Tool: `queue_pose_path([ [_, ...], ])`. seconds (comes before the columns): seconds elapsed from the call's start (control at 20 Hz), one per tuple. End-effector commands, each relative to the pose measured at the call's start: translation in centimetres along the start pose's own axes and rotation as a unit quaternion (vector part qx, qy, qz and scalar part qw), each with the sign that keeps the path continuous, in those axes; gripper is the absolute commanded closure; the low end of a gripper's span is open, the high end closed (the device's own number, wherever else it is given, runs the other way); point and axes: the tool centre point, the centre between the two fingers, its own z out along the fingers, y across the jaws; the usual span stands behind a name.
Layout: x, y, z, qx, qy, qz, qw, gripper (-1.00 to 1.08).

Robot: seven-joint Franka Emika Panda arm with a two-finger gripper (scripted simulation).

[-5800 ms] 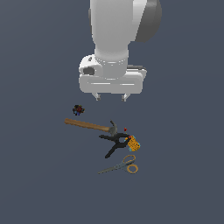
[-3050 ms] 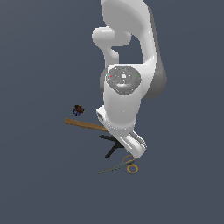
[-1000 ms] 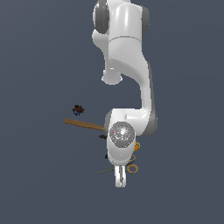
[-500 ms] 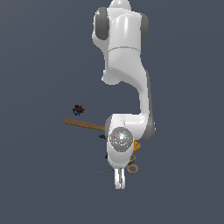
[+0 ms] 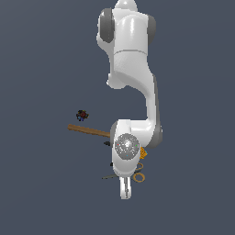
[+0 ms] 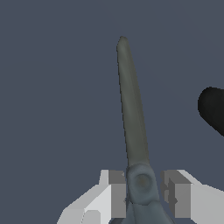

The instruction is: Pick up a designated object from a clutter of objects.

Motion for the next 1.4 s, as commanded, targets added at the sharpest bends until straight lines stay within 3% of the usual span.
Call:
queue_pose_path([
  [0.0, -0.1, 0.6, 1.0, -0.008, 0.0, -0.001, 1.0, 1.08],
  [0.05, 0.0, 0.0, 0.0, 0.0, 0.0, 0.0, 1.0, 1.08],
  [0.7, -1.8, 0.6, -4.5, -0.001, 0.0, 0.0, 1.0, 1.08],
  [1.35, -7.1, 2.2, -17.8, -0.003, 0.0, 0.0, 1.0, 1.08],
])
